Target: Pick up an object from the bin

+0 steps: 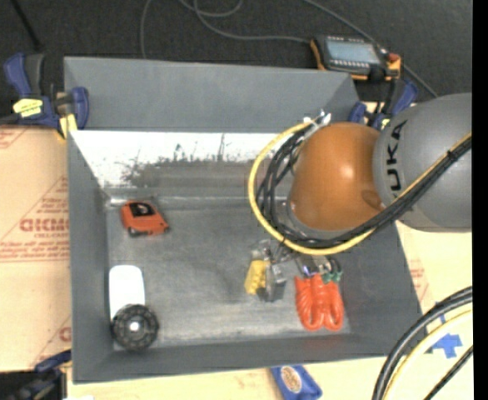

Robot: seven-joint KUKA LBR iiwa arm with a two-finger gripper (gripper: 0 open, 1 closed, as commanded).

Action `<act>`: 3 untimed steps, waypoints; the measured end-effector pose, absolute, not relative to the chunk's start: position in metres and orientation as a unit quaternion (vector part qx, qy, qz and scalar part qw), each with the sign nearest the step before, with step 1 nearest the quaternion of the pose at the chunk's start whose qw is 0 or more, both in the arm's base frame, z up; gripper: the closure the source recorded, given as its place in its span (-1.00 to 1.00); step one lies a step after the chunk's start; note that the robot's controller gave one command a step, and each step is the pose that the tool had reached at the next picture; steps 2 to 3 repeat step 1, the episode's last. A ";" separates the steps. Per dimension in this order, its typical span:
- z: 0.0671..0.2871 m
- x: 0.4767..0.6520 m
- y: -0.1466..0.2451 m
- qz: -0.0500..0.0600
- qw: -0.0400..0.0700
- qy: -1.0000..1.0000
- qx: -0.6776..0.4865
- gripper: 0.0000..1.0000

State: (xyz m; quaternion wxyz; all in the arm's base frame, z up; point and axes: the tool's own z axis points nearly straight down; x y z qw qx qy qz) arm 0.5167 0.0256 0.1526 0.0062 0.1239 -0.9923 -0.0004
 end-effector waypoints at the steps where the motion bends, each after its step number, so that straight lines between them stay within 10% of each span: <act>1: 0.225 0.520 0.029 0.000 0.000 -0.992 0.124 1.00; 3: 0.225 0.520 0.029 0.000 0.000 -0.992 0.124 1.00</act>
Offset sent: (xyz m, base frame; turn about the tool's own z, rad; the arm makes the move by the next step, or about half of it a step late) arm -0.0055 0.0145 -0.0826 -0.0930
